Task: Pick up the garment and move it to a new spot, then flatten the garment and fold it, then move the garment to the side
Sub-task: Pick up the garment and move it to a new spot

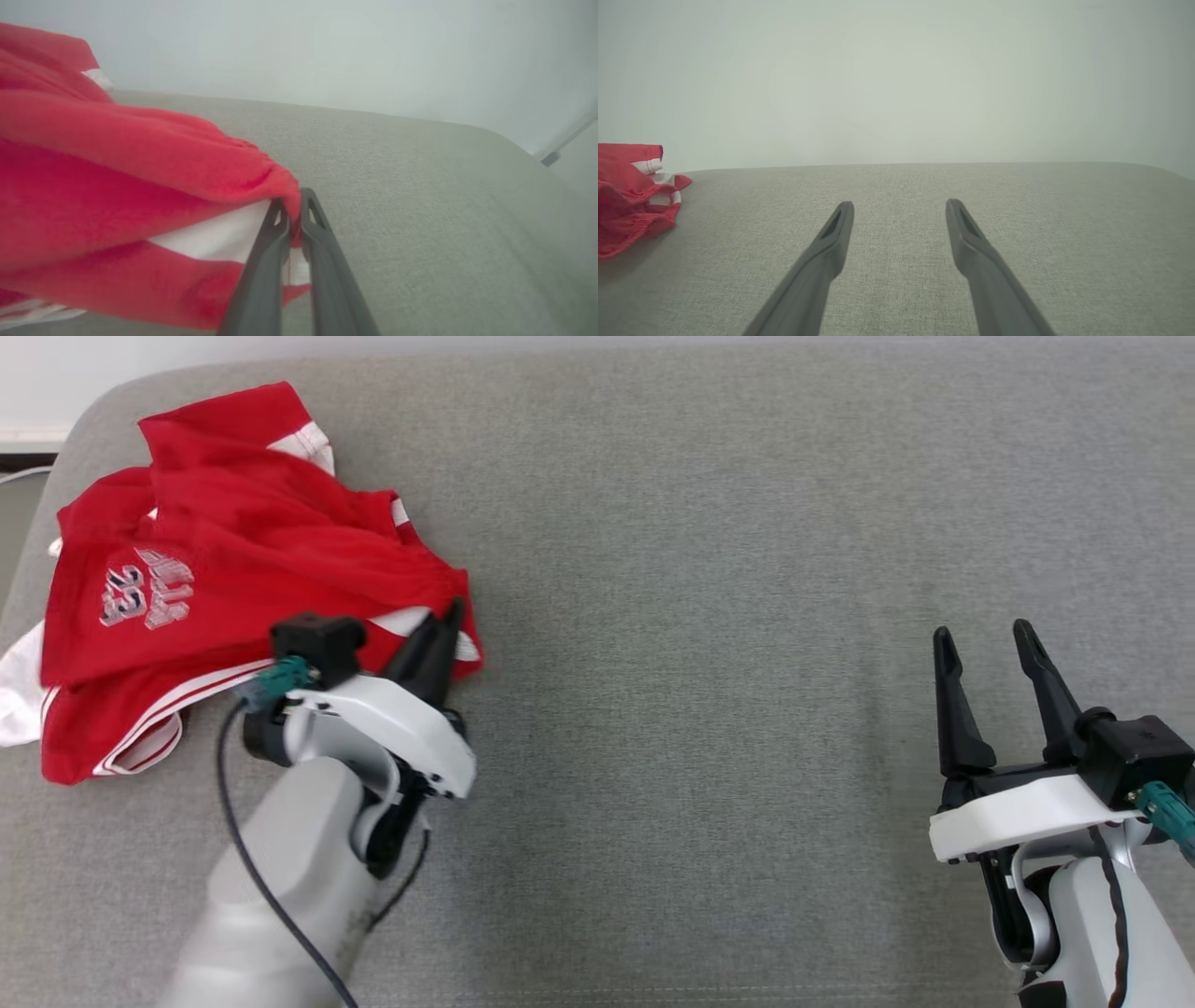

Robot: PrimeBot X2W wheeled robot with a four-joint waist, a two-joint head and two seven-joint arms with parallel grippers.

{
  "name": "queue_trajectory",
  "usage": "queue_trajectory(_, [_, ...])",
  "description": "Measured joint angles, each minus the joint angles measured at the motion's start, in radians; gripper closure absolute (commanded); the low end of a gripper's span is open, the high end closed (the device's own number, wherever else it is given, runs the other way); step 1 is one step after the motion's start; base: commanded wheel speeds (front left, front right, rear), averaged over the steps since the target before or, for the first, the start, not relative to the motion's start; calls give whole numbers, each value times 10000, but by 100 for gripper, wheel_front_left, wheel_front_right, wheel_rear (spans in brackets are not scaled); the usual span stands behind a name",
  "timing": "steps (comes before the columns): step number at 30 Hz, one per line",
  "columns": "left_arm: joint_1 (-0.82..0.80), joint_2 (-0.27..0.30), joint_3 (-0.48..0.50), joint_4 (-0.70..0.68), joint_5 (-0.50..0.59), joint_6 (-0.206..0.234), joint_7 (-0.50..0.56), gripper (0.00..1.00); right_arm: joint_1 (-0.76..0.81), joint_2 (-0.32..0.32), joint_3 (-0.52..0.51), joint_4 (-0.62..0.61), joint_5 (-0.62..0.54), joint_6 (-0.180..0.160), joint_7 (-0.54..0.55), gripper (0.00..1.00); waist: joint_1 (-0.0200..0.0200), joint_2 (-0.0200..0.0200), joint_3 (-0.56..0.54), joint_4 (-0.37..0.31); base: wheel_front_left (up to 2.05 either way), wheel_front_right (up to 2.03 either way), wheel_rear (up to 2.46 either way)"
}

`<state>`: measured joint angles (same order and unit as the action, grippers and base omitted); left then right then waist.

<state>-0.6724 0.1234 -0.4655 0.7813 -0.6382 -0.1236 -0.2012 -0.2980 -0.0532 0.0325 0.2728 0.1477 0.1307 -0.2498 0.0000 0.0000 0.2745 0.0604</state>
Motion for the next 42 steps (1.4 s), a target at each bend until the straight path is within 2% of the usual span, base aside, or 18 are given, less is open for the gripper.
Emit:
queue_trajectory(7, [401,-516,-1193,-1095,-234,0,535,100,-1,29,-364,-63,-119,0,-2,0,0,0,-56,-568,0,0,0])
queue_trajectory(17, [259,-725,-2746,-1835,-128,0,1012,100,-94,59,-541,-96,-144,0,-2,0,0,0,86,-1738,0,0,0])
queue_trajectory(26, [-333,-748,-3421,-2034,-169,25,995,100,-77,90,-385,-104,221,0,-2,0,0,0,240,-3063,0,0,0])
queue_trajectory(31, [-332,-759,-3682,-2059,-316,244,951,100,55,96,-219,-109,382,0,-2,0,0,0,311,-3716,0,0,0])
queue_trajectory(35, [-334,-754,-3797,-1887,-322,253,951,100,70,104,-142,-151,554,0,-2,0,0,0,482,-4029,0,0,0])
queue_trajectory(40, [-333,-708,-3835,-1812,-339,253,957,100,71,107,-59,-251,731,0,-4,0,0,0,570,-4056,0,0,0])
queue_trajectory(41, [-333,-704,-3845,-1816,-355,253,972,55,71,100,-21,-251,732,0,-4,0,0,0,570,-4010,0,0,0])
queue_trajectory(42, [-333,-704,-3845,-1816,-355,253,972,0,71,100,-21,-251,732,0,-4,0,0,0,570,-4010,0,0,0])
